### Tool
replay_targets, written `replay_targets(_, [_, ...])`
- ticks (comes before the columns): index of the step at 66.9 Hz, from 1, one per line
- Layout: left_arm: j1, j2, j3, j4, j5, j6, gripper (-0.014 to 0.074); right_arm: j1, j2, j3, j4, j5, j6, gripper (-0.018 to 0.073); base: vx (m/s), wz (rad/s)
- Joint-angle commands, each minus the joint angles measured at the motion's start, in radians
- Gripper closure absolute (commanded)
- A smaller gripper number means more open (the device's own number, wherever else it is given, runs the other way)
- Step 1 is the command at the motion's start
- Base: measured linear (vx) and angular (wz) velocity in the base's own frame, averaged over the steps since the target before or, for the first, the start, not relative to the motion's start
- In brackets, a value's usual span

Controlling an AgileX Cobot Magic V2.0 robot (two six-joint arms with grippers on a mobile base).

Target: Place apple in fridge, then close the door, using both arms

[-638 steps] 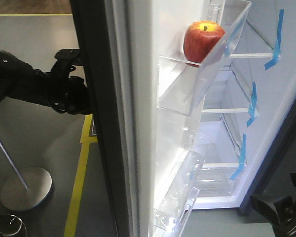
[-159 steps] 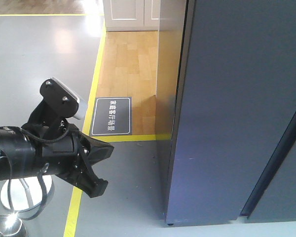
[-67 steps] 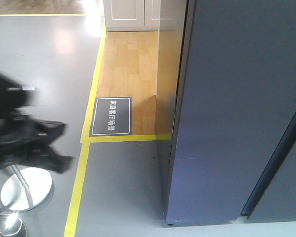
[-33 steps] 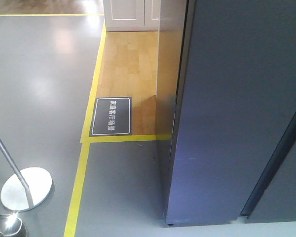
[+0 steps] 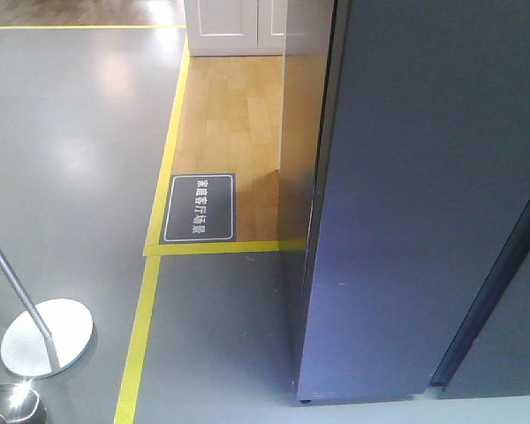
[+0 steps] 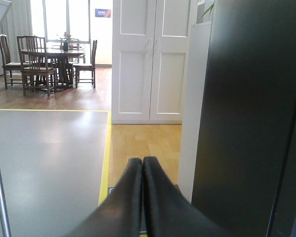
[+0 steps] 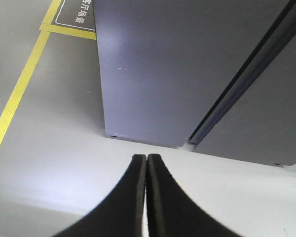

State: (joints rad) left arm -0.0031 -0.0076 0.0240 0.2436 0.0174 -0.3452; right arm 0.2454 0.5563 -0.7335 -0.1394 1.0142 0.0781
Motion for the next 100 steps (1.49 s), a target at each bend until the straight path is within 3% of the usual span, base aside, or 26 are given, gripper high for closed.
replay_targets(1, [0.002,0.011,0.026,-0.012,-0.076,-0.013,0.0603,0.001,0.003,-0.022,-0.013,-0.053,-0.002,0.0562,0.0,0.0])
replay_targets(9, [0.002,-0.012,0.027,-0.033,-0.089,-0.001,0.0603,0.001,0.003,-0.022,-0.013,-0.052,-0.002,0.0562,0.0,0.0])
replay_targets(21, [0.027,-0.011,0.027,-0.145,-0.098,0.11,0.0603,0.001,0.003,-0.022,-0.013,-0.052,-0.002,0.0562,0.0,0.0])
replay_targets(29, [0.061,-0.011,0.027,-0.181,-0.117,0.161,0.0603,0.001,0.003,-0.022,-0.013,-0.052,-0.002,0.0562,0.0,0.0])
replay_targets(39, [0.06,-0.011,0.027,-0.233,-0.13,0.208,0.0603,0.001,0.003,-0.022,-0.013,-0.052,-0.002,0.0562,0.0,0.0])
replay_targets(55, [0.06,-0.011,0.027,-0.231,-0.13,0.213,0.0603,0.001,0.003,-0.022,-0.013,-0.052,-0.002,0.0562,0.0,0.0])
replay_targets(66, [0.041,-0.011,0.027,-0.231,-0.14,0.287,0.0603,0.001,0.003,-0.022,-0.013,-0.052,-0.002,0.0562,0.0,0.0])
replay_targets(100, [0.033,-0.009,0.026,-0.231,-0.142,0.286,0.0603,0.001,0.003,-0.022,-0.013,-0.052,-0.002,0.0562,0.0,0.0])
